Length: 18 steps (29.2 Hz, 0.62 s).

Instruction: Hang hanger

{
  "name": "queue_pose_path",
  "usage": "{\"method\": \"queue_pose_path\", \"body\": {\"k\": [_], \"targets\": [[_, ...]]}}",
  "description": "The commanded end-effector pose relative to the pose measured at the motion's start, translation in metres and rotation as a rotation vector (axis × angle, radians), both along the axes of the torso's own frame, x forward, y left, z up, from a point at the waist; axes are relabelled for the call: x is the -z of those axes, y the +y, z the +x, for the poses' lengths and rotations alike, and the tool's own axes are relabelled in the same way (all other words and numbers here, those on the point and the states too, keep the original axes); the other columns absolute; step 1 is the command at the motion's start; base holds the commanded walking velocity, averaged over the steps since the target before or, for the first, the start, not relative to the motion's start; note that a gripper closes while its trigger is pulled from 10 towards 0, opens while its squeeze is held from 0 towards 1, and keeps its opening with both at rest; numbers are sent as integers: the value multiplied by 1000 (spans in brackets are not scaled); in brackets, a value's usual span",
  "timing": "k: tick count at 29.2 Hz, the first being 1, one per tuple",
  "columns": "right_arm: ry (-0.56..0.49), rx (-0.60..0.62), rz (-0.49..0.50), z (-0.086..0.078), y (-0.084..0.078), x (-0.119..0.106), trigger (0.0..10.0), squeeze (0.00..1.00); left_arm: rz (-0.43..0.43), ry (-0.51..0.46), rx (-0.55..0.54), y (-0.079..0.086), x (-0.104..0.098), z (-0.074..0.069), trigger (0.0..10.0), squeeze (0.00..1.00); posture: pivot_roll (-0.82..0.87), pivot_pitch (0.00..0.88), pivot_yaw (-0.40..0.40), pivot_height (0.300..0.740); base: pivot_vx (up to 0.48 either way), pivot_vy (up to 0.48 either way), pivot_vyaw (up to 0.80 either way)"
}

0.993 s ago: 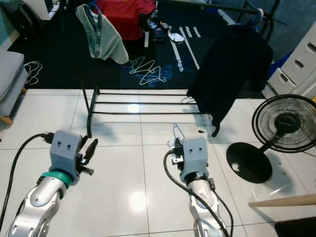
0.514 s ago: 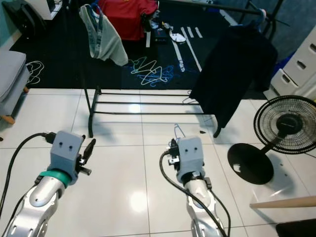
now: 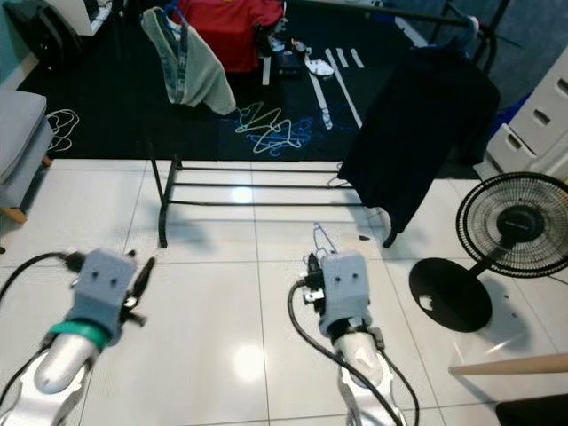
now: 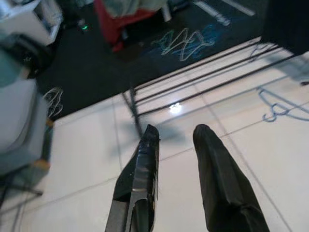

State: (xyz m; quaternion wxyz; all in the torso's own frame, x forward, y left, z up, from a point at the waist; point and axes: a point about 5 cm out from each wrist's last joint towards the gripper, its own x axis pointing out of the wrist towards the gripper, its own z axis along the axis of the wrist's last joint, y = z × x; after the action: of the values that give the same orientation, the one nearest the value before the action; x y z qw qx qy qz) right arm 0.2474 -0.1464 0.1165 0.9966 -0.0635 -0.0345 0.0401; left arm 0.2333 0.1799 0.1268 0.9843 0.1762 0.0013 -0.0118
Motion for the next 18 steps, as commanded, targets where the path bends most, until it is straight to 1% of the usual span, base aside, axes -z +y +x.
{"method": "queue_pose_path", "body": {"k": [1, 3, 5, 6, 9, 10, 11, 12, 14, 15, 16, 17, 18], "targets": [[17, -1, 6, -9, 2, 1, 10000, 0, 18, -17, -9, 4, -2, -7, 10000, 0, 8, 74, 1, 740, 0, 0, 0], [18, 0, 6, -11, 2, 1, 10000, 0, 23, -16, -8, 4, -1, -9, 10000, 0, 8, 74, 1, 740, 0, 0, 0], [18, 21, 1, -11, -1, 2, 10000, 0, 9, -14, -20, 4, 0, -7, 10000, 0, 14, 72, -4, 740, 0, 0, 0], [14, 36, 5, -9, -3, 1, 10000, 0, -16, -14, -41, 4, 1, -5, 10000, 0, 5, 69, -5, 740, 0, 0, 0], [12, 45, 8, -8, -5, 1, 10000, 0, -33, -14, -56, 3, 1, -3, 10000, 0, 5, 69, -5, 740, 0, 0, 0], [-2, 50, -7, -7, -5, 0, 10000, 0, -71, -24, -91, 5, 0, -1, 10000, 0, 11, 64, -15, 740, 0, 0, 0], [-6, 54, -3, -6, -5, -2, 10000, 0, -107, -55, -139, 8, -5, 2, 10000, 0, 7, 68, -21, 740, 0, 0, 0], [-6, 54, -3, -6, -5, -2, 10000, 0, -107, -55, -139, 8, -5, 2, 10000, 0, 7, 68, -21, 740, 0, 0, 0], [-31, 61, -16, -3, -7, -8, 10000, 0, -146, -139, -245, 16, -17, 6, 10000, 0, 11, 60, -25, 740, 0, 0, 0], [-31, 61, -16, -3, -7, -8, 10000, 0, -146, -139, -245, 16, -17, 6, 10000, 0, 11, 60, -25, 740, 0, 0, 0], [-36, 63, -16, -1, -8, -10, 10000, 0, -140, -168, -270, 17, -21, 8, 10000, 0, 5, 65, -29, 740, 0, 0, 0], [-48, 66, -20, 2, -10, -13, 10000, 0, -112, -191, -269, 16, -24, 8, 10000, 0, 2, 60, -26, 740, 0, 0, 0], [-48, 66, -20, 2, -10, -13, 10000, 0, -112, -191, -269, 16, -24, 8, 10000, 0, 2, 60, -26, 740, 0, 0, 0]]}}
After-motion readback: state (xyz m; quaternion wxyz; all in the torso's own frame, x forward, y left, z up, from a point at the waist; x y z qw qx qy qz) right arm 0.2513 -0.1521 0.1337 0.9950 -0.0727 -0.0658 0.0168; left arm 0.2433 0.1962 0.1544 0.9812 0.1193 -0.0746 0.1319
